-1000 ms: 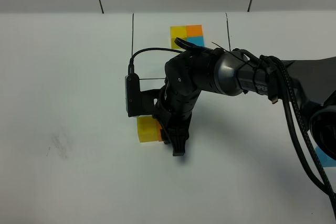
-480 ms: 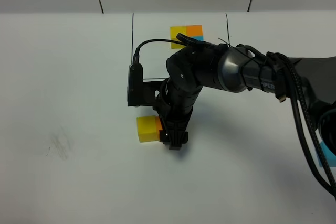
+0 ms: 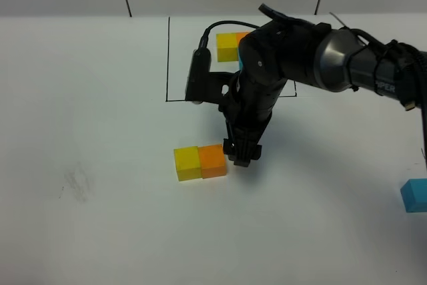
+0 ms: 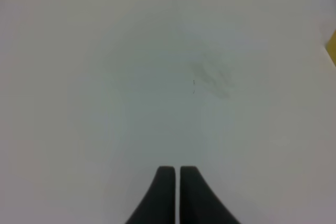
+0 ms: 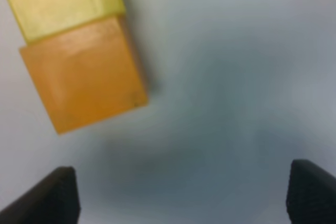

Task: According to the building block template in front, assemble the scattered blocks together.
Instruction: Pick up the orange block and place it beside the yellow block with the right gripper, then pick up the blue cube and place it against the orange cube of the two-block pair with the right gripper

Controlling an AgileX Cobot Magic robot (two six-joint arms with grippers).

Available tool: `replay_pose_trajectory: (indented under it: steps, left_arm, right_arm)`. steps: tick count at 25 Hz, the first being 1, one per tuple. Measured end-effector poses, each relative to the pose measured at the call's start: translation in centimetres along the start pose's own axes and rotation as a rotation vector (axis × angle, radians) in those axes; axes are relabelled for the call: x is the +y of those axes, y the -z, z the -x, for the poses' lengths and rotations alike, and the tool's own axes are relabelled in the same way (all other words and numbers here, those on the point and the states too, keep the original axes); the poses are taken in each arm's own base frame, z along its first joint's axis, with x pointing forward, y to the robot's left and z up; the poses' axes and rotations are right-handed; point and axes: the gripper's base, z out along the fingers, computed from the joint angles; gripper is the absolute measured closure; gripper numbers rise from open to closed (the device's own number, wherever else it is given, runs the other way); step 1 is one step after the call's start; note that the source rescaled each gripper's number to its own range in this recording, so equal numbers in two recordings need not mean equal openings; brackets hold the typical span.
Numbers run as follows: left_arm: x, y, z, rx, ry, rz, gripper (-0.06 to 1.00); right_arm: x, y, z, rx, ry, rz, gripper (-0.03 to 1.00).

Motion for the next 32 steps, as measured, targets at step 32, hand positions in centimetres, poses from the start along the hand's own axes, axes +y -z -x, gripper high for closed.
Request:
replay_pose_trajectory:
  steps: [32]
  left_arm:
    - [0.0, 0.0, 0.0, 0.000, 0.000, 0.000, 0.94]
  right_arm:
    - [3.1, 9.5, -24.7, 0.041, -1.063, -0.224, 0.23]
